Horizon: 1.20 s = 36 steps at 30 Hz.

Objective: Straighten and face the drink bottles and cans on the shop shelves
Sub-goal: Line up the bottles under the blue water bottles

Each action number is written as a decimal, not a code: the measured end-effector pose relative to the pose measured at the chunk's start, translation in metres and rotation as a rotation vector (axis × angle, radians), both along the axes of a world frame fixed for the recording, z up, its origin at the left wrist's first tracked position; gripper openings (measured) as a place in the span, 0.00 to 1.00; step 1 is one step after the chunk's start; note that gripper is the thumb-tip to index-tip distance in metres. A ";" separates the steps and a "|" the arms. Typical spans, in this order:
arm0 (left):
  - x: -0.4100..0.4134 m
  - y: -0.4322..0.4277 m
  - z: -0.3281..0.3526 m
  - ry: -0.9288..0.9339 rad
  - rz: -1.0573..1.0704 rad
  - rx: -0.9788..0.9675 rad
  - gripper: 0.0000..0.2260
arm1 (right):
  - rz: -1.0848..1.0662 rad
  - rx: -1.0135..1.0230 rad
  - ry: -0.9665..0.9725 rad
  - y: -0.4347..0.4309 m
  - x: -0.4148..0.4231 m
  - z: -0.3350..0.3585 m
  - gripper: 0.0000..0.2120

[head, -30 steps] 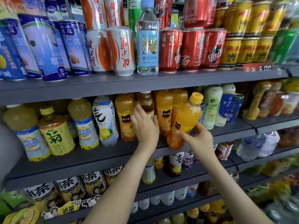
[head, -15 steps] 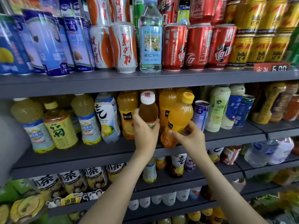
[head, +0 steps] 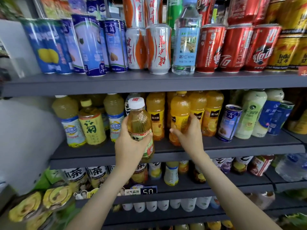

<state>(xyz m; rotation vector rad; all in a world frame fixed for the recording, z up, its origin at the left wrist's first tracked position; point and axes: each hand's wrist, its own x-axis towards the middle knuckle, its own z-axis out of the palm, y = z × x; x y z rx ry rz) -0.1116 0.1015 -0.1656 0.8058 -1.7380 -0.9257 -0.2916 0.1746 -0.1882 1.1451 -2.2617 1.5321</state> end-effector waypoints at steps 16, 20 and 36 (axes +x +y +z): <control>0.025 -0.013 0.010 -0.077 -0.082 -0.016 0.33 | -0.201 0.132 0.045 -0.032 0.013 -0.008 0.29; 0.024 -0.010 0.009 -0.099 -0.119 -0.056 0.34 | -0.163 -0.046 -0.025 -0.021 0.037 0.001 0.29; -0.075 0.133 0.003 -0.231 -0.890 -0.052 0.42 | 0.072 -0.197 -0.560 0.199 0.019 0.042 0.14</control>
